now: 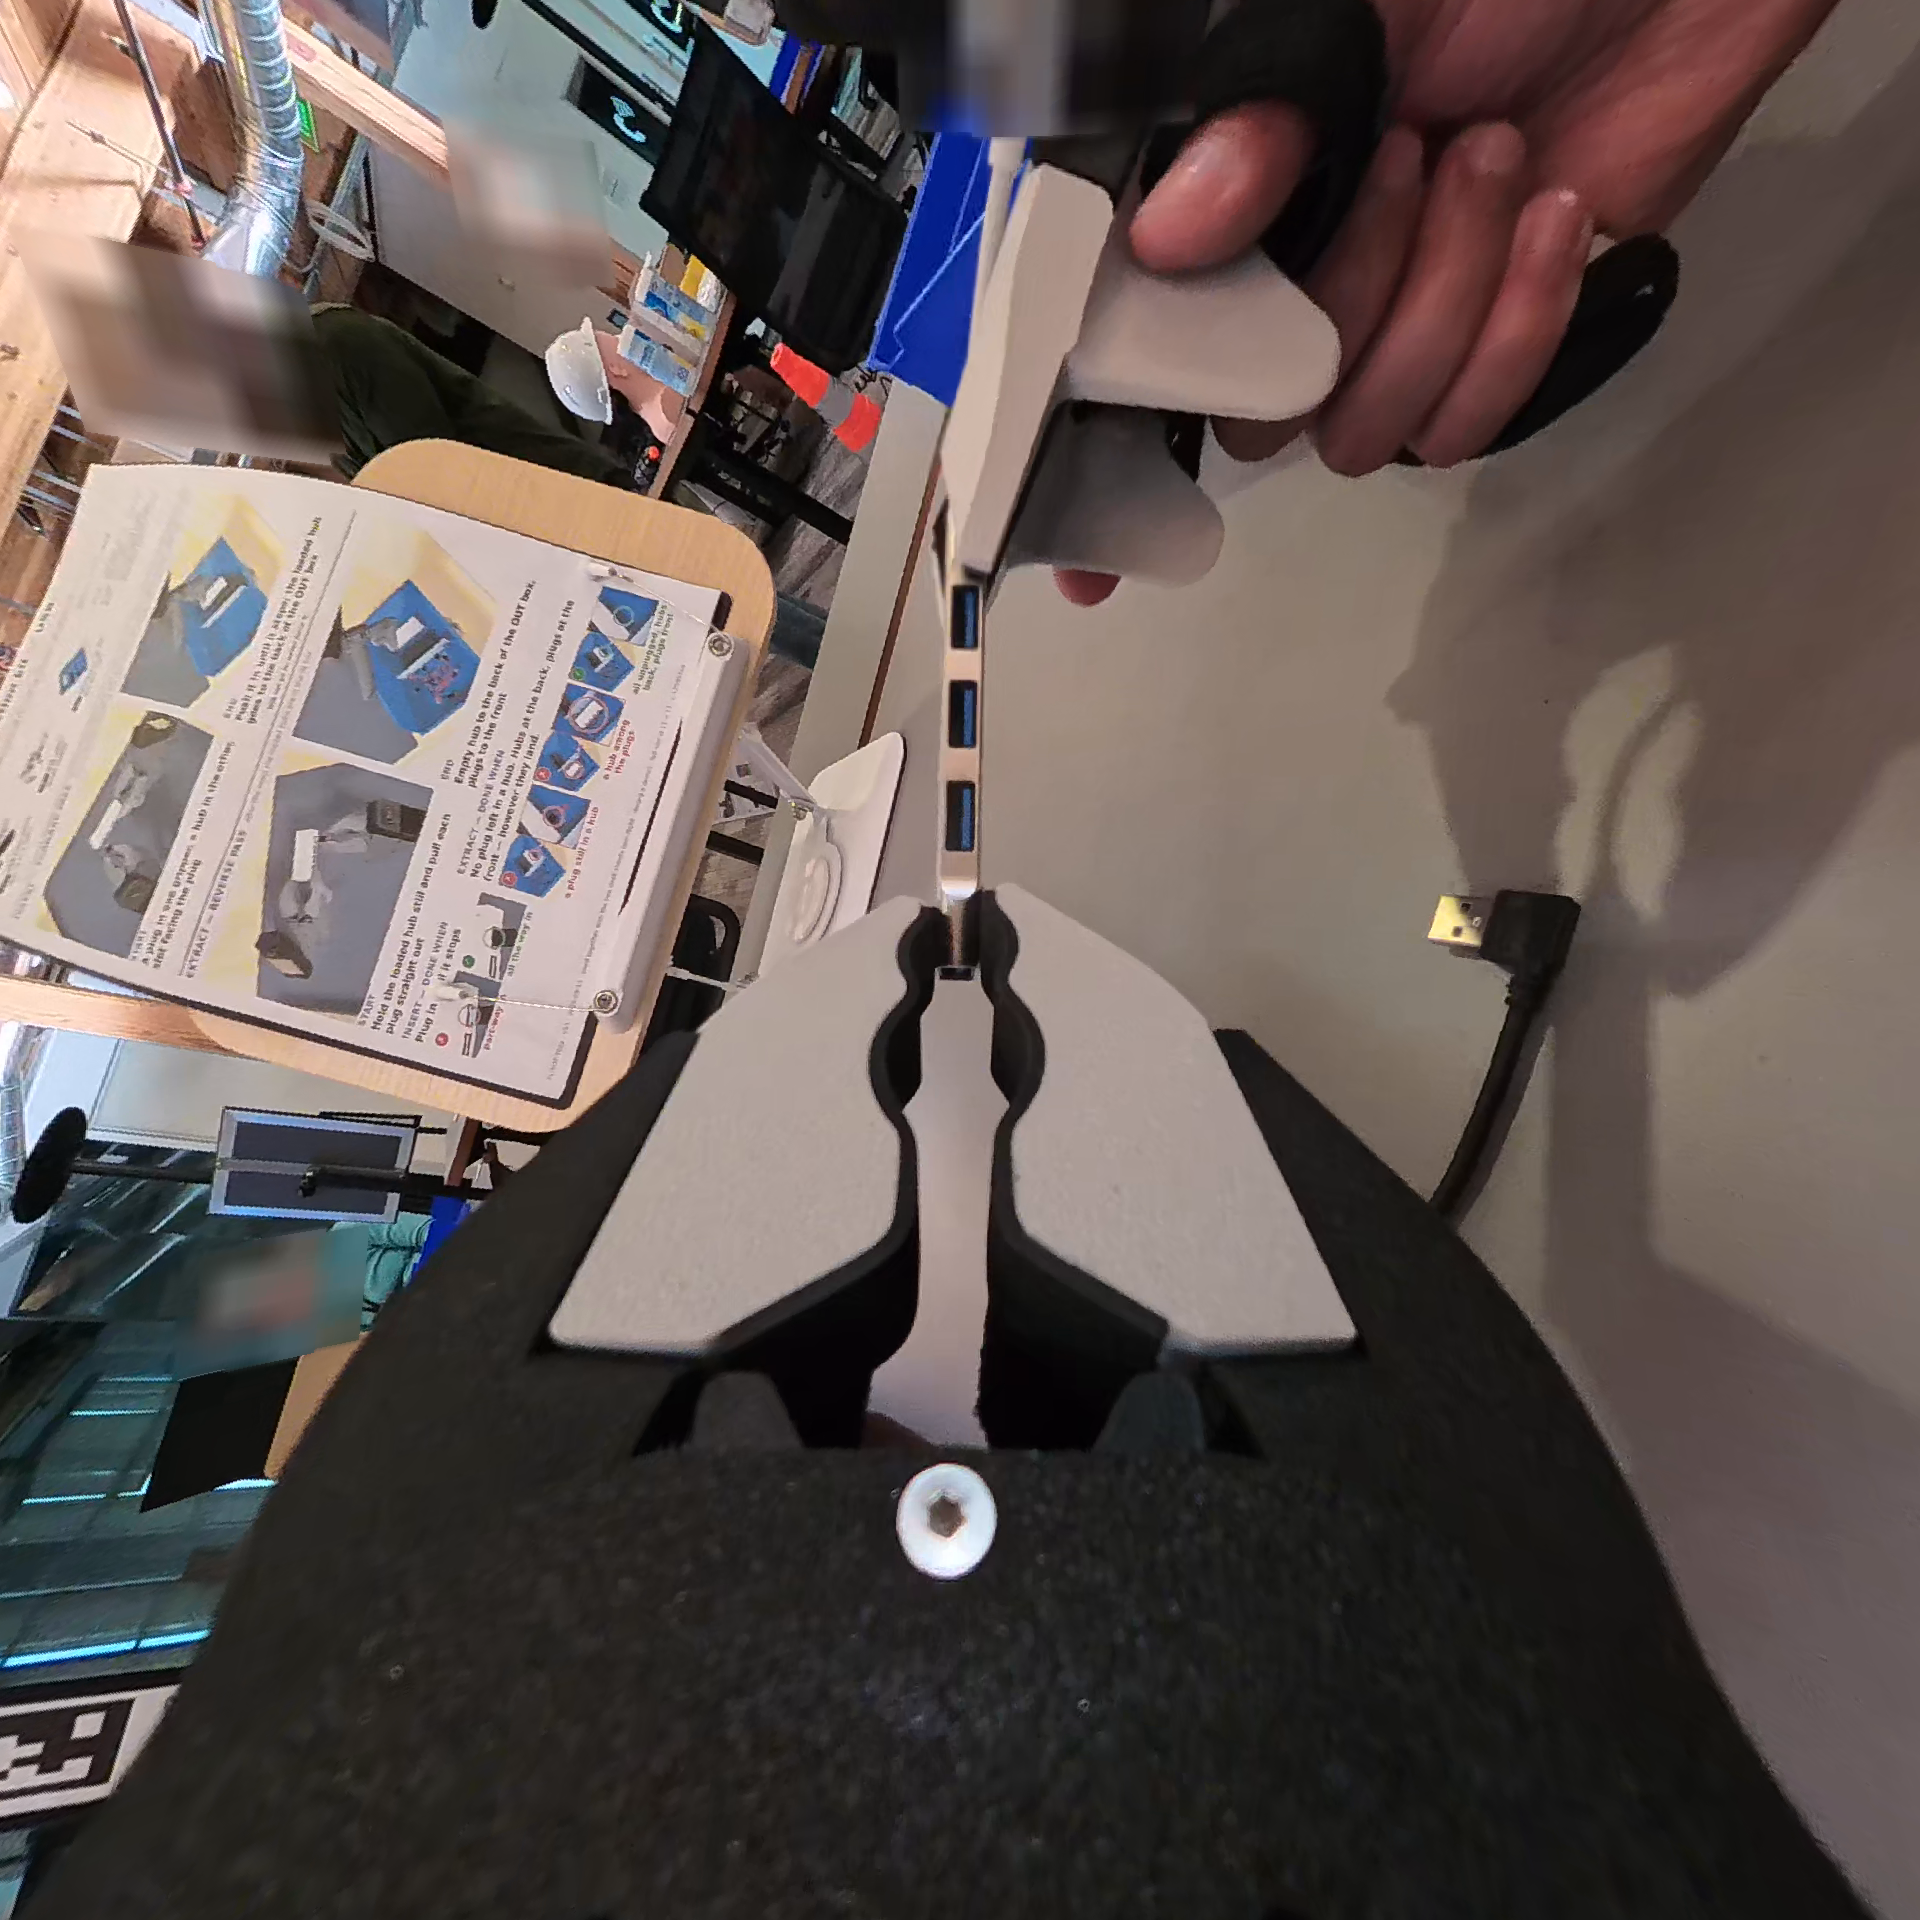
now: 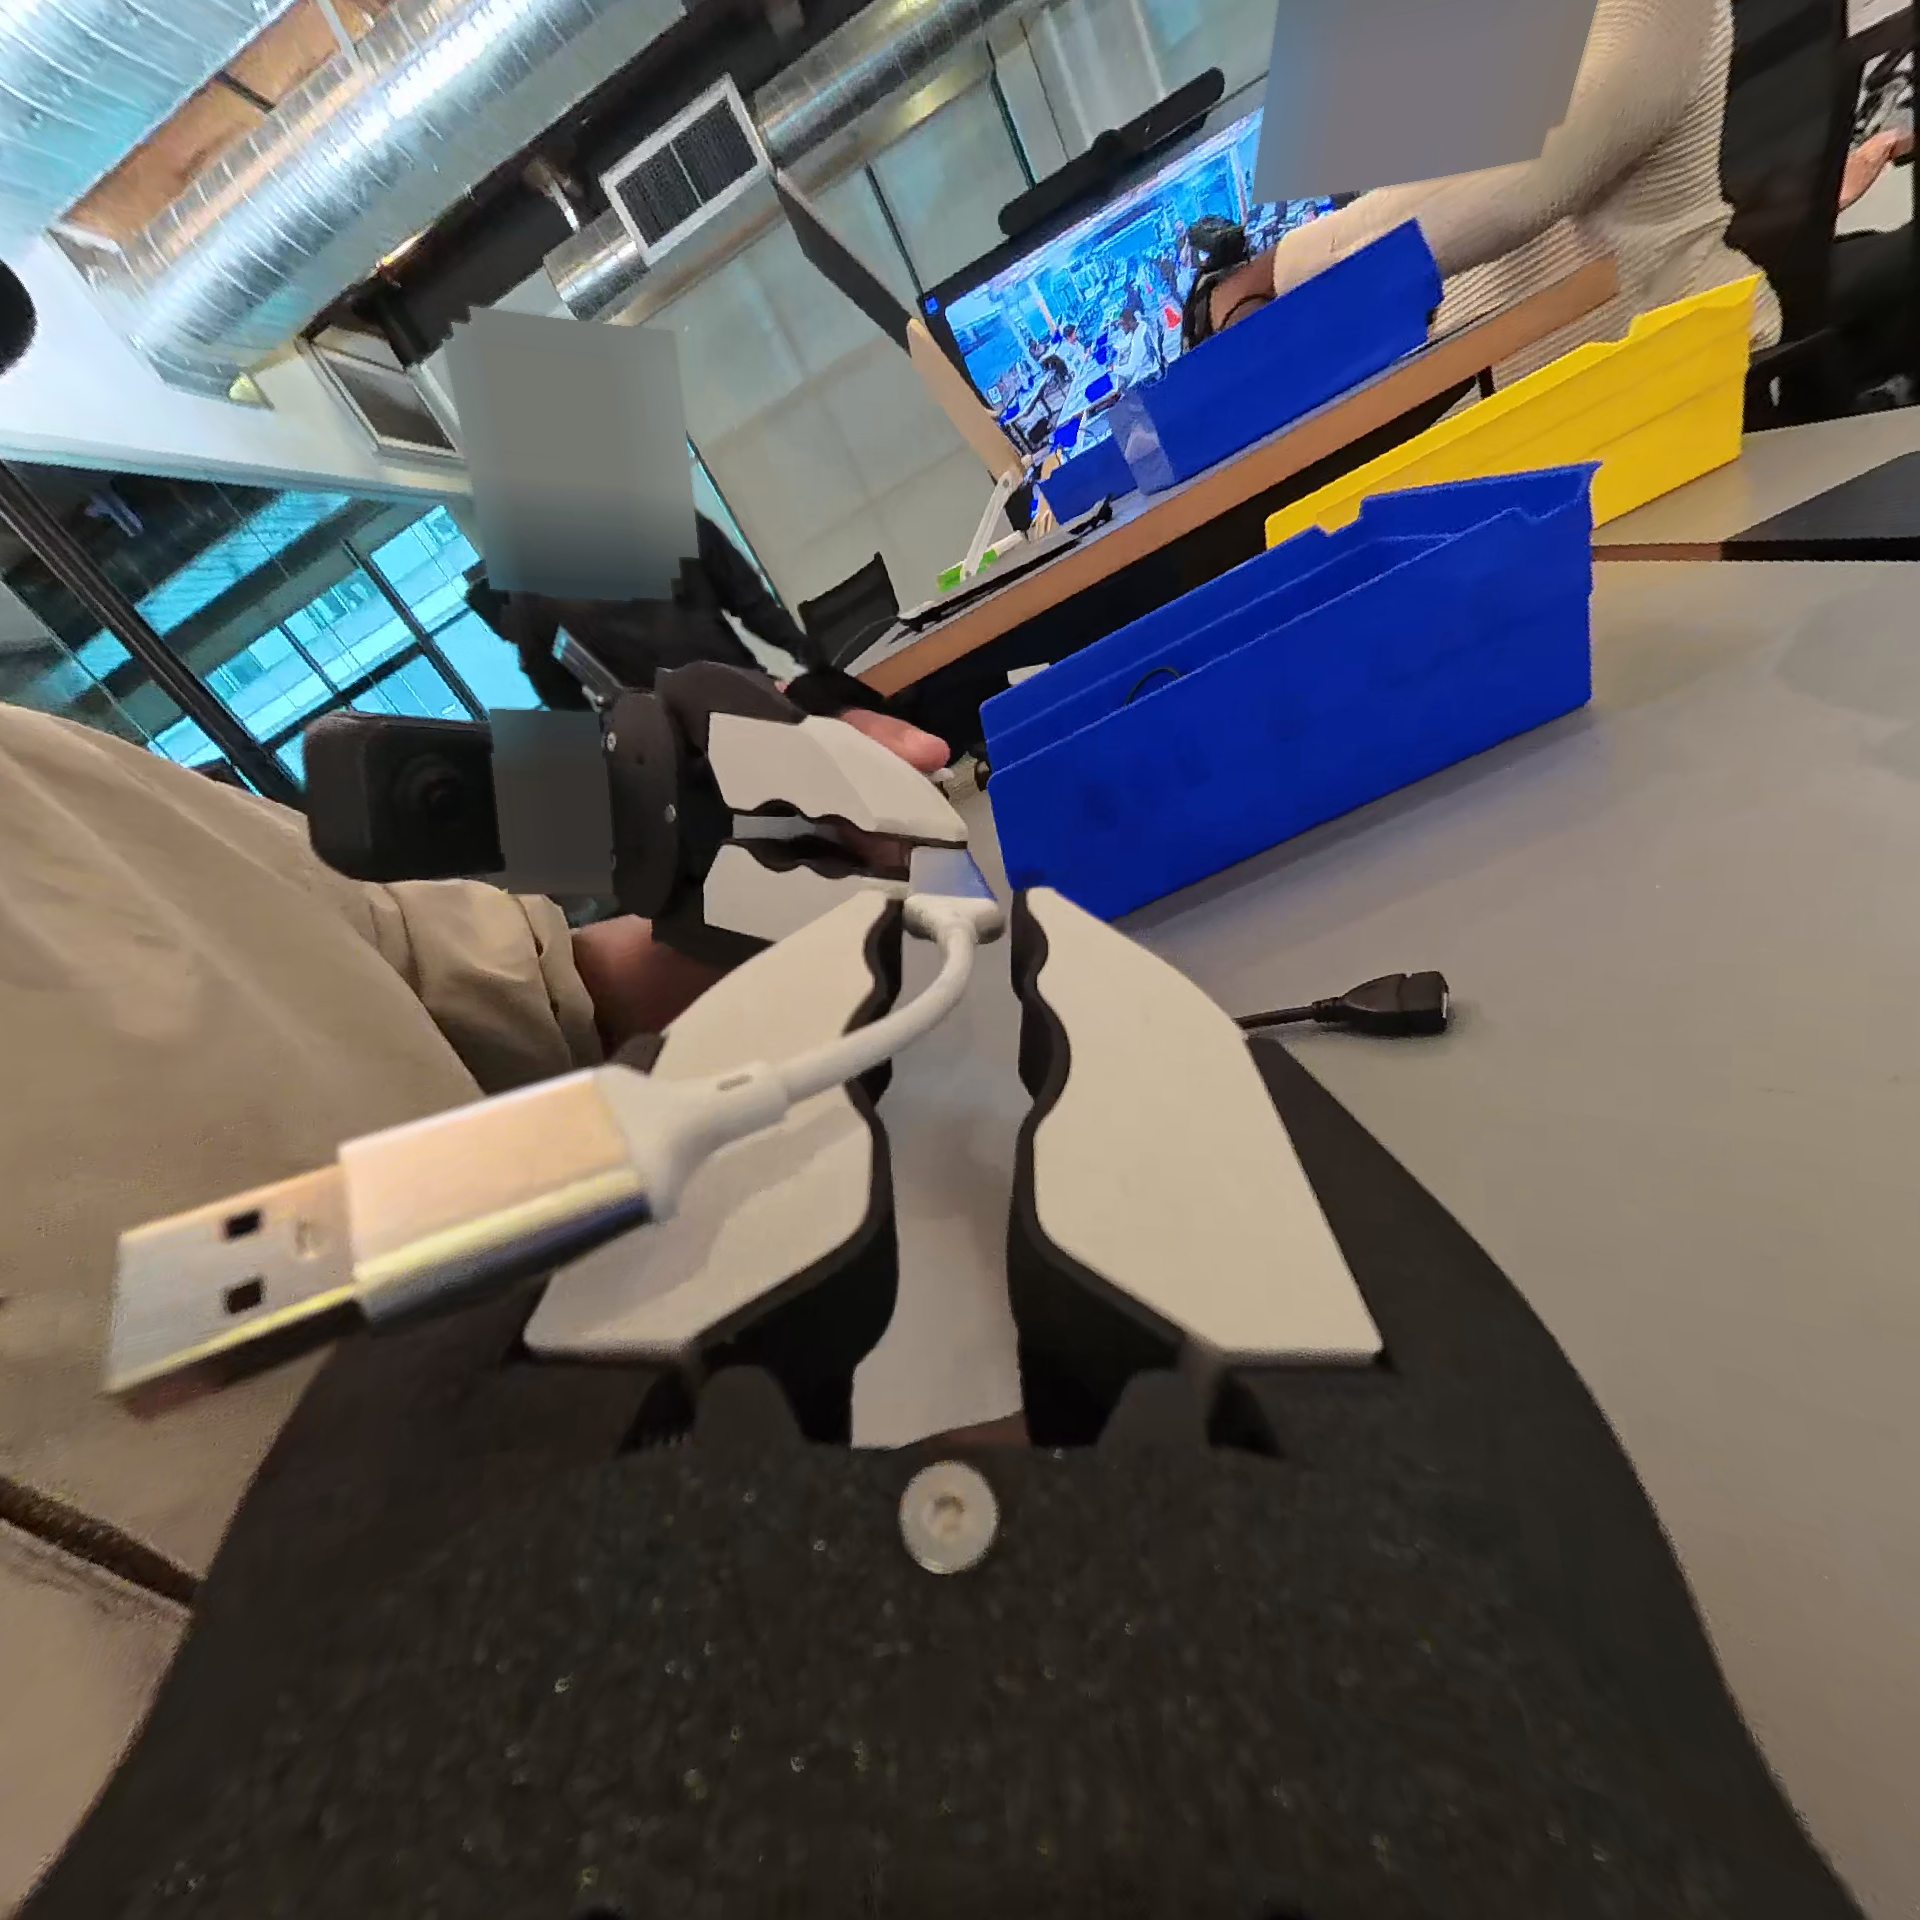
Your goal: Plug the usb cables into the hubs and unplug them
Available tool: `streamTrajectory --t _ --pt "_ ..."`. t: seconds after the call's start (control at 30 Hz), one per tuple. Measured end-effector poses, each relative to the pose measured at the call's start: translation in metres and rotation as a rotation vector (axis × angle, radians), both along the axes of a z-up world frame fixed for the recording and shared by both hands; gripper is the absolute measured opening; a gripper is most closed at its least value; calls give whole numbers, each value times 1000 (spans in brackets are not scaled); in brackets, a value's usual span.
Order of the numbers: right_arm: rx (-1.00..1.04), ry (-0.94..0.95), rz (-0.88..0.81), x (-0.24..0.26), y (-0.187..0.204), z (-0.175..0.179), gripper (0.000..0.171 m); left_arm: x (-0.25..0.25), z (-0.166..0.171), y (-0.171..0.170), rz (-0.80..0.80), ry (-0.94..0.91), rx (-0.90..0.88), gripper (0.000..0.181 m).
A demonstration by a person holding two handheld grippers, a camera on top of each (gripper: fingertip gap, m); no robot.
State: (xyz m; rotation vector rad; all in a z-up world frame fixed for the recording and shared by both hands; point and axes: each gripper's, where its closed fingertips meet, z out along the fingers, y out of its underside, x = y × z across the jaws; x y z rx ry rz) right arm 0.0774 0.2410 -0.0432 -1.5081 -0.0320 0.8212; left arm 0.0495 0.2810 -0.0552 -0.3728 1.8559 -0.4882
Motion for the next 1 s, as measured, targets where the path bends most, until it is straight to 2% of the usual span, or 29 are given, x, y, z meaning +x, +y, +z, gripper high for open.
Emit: streamTrajectory --t 0.2,0.33,0.43,0.53,0.63,0.73,0.8,0.9,1.0 --pt "-11 -26 17 -1 -2 1 18 -1 1 -1 -11 4 23 8" --pt "17 -29 -36 2 -1 4 18 3 3 1 1 -21 10 8" --pt "21 -22 -61 4 1 3 17 4 -2 2 22 2 -53 8" --pt "14 -50 -131 16 1 -3 17 0 -2 1 57 13 -154 24" --pt "18 -63 -159 26 -1 -3 18 -8 -3 -1 107 43 -288 26" --pt "27 -144 -177 31 -5 -6 18 -18 -36 -9 207 272 -452 45" --pt "29 -227 -212 37 -9 -9 18 -30 -64 -29 224 452 -549 59" --pt "6 -335 -241 42 -17 -17 18 -32 -91 -30 330 499 -485 59" --pt "4 -310 -256 49 -23 -20 18 -26 -109 -33 388 593 -600 56"
